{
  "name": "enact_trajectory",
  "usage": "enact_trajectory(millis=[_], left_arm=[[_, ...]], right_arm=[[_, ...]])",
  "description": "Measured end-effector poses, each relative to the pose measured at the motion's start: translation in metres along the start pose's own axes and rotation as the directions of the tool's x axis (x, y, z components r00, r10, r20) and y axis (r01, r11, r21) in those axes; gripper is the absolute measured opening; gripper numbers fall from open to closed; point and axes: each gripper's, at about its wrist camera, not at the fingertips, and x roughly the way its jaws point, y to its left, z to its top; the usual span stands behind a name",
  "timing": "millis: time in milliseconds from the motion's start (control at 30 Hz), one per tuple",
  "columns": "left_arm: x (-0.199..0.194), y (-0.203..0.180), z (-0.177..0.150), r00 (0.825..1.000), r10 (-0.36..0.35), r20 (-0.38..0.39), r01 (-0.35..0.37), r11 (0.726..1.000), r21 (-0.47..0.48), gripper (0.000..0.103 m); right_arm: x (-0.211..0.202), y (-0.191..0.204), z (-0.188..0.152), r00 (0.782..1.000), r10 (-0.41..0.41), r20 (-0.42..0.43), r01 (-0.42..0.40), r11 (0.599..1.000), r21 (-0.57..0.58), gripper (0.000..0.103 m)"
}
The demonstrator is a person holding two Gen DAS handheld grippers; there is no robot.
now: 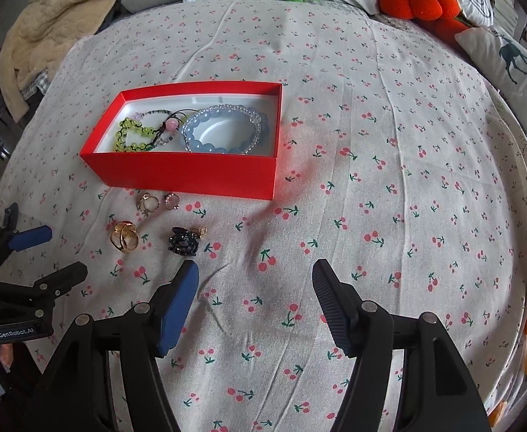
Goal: Organize jewelry
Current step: 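Grasp the large gold ring with the left tool, then lift the gold ring with the left tool while the right tool grasps the black hair clip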
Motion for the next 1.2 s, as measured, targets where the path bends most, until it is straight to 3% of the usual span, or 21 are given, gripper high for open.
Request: enact_trajectory(millis=[267,433,667,767,1200], left_arm=[[0.007,-0.023,0.004,0.993,-0.101,0.062,0.096,0.992,0.076,0.08],[0.018,-0.03,0.009,0.992,-0.107,0.064,0.101,0.99,0.097,0.061],[0.023,-0.036,0.016,0.987,-0.14,0.072,0.133,0.986,0.1,0.043],[0.025,-0.04,0.018,0.988,-0.14,0.069,0.132,0.986,0.104,0.027],[0.007,-0.023,0.013,0.997,-0.036,0.064,0.034,0.999,0.042,0.027]], right_arm=[[0.007,0.0,-0.007,1.0,-0.009,-0.029,0.009,1.0,-0.024,0.069],[0.011,-0.003,-0.009,0.999,-0.012,-0.049,0.011,1.0,-0.022,0.069],[0.016,-0.002,-0.01,0.998,-0.017,-0.067,0.015,0.999,-0.034,0.069],[0.017,-0.002,-0.01,0.997,-0.018,-0.072,0.015,0.999,-0.036,0.069],[0.027,0.022,-0.001,0.995,0.018,-0.094,-0.023,0.998,-0.057,0.069]])
